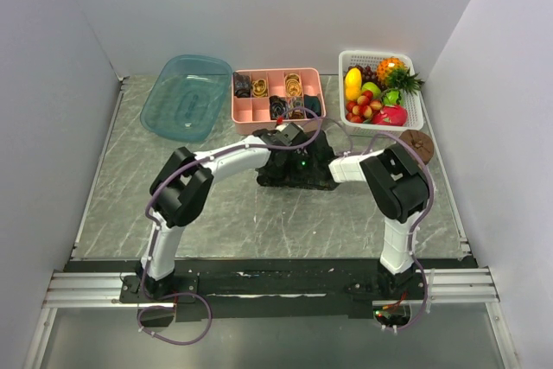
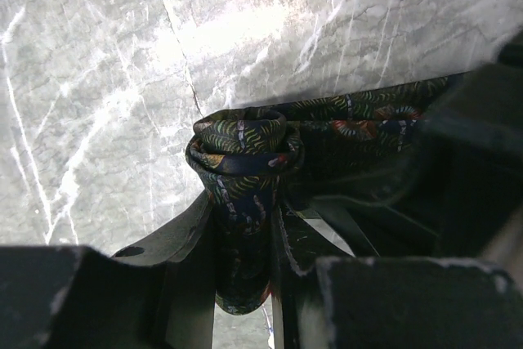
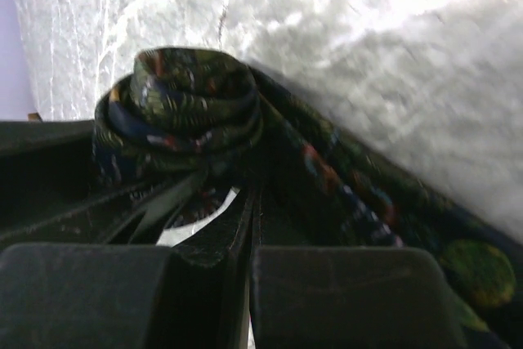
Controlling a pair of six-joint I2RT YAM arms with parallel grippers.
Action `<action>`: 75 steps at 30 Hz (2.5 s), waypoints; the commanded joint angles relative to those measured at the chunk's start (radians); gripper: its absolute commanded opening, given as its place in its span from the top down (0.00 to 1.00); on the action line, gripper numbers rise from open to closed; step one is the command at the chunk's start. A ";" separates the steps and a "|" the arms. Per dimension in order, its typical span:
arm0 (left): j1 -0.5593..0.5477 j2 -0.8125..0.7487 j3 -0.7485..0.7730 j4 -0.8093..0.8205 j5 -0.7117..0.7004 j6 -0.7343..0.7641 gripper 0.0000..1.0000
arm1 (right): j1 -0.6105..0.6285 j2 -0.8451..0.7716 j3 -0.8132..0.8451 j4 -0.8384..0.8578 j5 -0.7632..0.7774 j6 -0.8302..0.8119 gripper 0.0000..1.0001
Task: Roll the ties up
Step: Roll the tie at the center of the board.
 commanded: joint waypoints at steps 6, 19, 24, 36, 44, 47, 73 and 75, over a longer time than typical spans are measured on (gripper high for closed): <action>-0.045 0.116 0.084 -0.112 -0.043 -0.043 0.99 | -0.061 -0.146 -0.088 0.089 -0.032 0.008 1.00; -0.061 0.171 0.207 -0.169 -0.029 -0.077 0.77 | -0.093 -0.145 -0.143 0.118 -0.043 0.019 1.00; -0.067 0.165 0.227 -0.148 0.000 -0.095 0.57 | -0.107 -0.125 -0.162 0.153 -0.058 0.037 1.00; -0.085 0.064 0.176 -0.053 -0.017 -0.133 0.50 | -0.138 -0.103 -0.191 0.212 -0.093 0.070 1.00; -0.088 -0.005 0.150 -0.026 -0.057 -0.143 0.49 | -0.139 -0.060 -0.180 0.219 -0.096 0.074 1.00; -0.090 -0.019 0.132 -0.008 -0.049 -0.146 0.49 | -0.139 -0.052 -0.178 0.225 -0.095 0.076 1.00; -0.093 -0.057 0.043 0.063 -0.080 -0.150 0.37 | -0.144 -0.092 -0.191 0.215 -0.086 0.076 1.00; -0.094 -0.048 0.049 0.047 -0.088 -0.153 0.37 | -0.147 -0.111 -0.194 0.198 -0.073 0.070 1.00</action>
